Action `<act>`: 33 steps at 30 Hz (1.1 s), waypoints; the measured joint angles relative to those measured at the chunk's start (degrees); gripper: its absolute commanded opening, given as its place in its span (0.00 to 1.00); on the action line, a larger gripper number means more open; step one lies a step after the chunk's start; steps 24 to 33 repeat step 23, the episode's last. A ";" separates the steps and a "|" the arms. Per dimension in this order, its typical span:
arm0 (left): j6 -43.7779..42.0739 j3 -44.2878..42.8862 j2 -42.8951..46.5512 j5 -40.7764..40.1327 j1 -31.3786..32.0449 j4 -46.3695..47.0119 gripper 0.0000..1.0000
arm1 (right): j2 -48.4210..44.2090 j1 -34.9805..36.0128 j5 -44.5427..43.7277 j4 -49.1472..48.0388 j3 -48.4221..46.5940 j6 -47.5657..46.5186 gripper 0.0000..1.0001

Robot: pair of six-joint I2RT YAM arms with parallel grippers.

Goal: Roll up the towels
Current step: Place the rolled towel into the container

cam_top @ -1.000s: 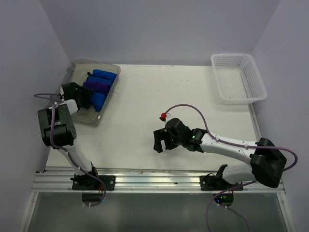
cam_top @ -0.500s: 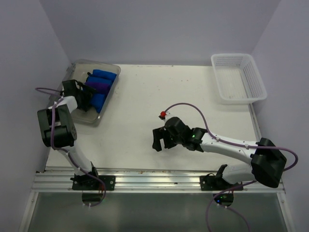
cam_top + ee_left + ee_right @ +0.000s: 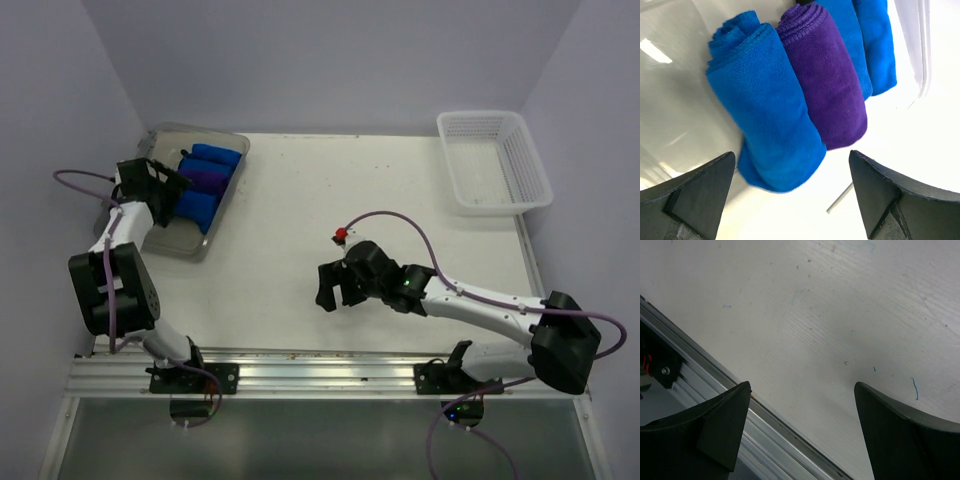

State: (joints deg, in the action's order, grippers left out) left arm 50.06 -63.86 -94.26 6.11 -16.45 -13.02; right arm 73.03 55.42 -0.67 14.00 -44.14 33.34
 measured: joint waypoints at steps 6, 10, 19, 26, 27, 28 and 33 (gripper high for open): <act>-4.26 0.02 8.76 -4.79 0.55 -5.84 1.00 | -3.98 0.02 -3.61 2.19 0.00 0.48 0.92; -8.94 0.00 19.23 -9.79 4.17 -9.46 1.00 | -8.76 0.02 -12.09 6.36 0.00 2.73 0.99; -13.38 2.43 34.45 -15.82 28.87 -15.30 1.00 | -20.72 0.00 -31.26 18.75 0.00 5.77 0.99; -13.42 7.72 35.56 -16.55 38.25 -16.85 1.00 | -26.01 0.00 -35.87 22.69 0.07 6.21 0.99; -13.42 7.72 35.56 -16.55 38.25 -16.85 1.00 | -26.01 0.00 -35.87 22.69 0.07 6.21 0.99; -13.42 7.72 35.56 -16.55 38.25 -16.85 1.00 | -26.01 0.00 -35.87 22.69 0.07 6.21 0.99; -13.42 7.72 35.56 -16.55 38.25 -16.85 1.00 | -26.01 0.00 -35.87 22.69 0.07 6.21 0.99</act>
